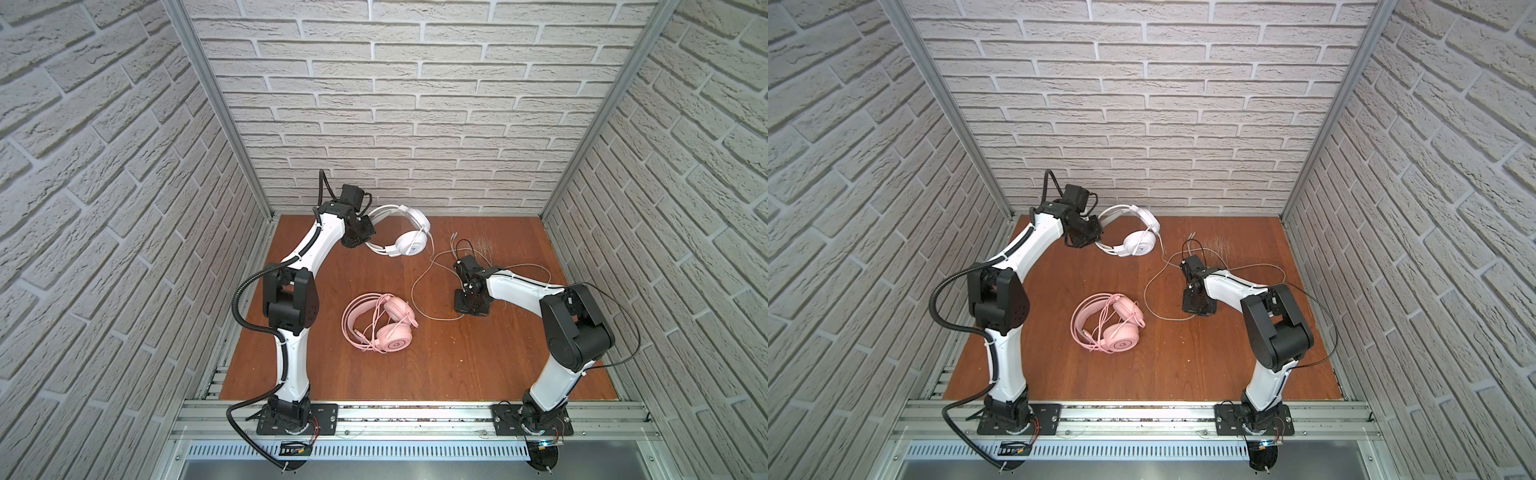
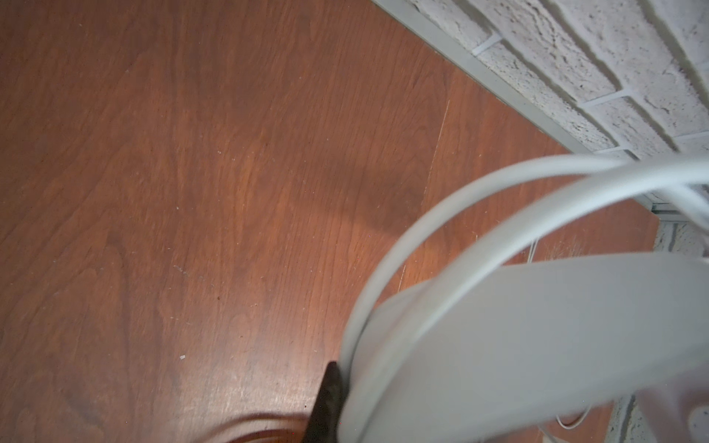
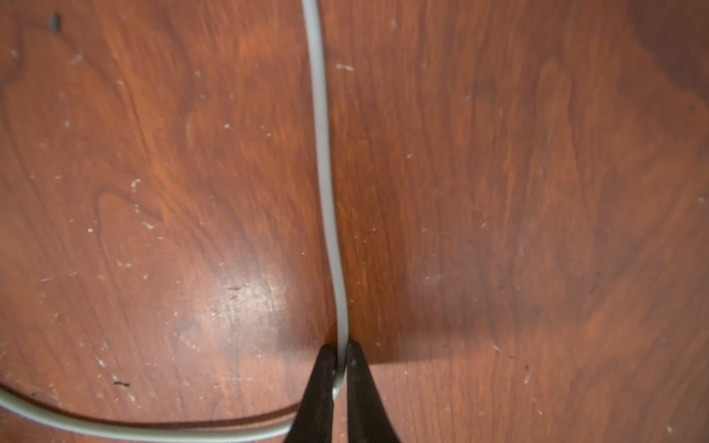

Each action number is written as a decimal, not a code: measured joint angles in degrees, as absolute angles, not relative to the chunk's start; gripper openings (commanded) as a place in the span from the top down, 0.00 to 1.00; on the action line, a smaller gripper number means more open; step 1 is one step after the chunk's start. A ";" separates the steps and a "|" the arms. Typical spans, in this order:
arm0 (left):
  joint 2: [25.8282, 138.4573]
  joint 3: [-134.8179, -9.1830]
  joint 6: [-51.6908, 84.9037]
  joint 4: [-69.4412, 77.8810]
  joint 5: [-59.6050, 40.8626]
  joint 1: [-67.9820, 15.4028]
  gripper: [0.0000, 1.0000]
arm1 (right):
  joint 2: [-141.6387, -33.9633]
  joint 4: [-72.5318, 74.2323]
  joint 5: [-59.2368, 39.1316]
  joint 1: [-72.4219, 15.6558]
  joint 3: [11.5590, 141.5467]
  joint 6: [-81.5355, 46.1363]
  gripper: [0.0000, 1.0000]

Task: Wrap the headphones
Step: 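Grasp the grey cable with the right gripper and lift it toward the white headset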

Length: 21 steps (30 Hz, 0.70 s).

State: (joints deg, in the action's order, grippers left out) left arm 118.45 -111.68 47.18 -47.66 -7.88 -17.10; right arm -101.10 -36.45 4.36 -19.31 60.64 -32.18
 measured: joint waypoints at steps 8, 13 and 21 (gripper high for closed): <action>118.43 -111.68 47.18 -47.53 -6.76 -17.10 1.00 | -96.75 -38.92 6.15 -19.03 59.37 -23.16 0.94; 118.43 -111.66 47.24 -47.51 -5.80 -17.30 1.00 | -86.02 -39.72 6.81 -19.86 59.37 -13.80 0.94; 118.43 -111.74 47.57 -47.64 -4.27 -18.00 1.00 | -77.14 -42.22 6.15 -22.04 60.10 0.78 0.94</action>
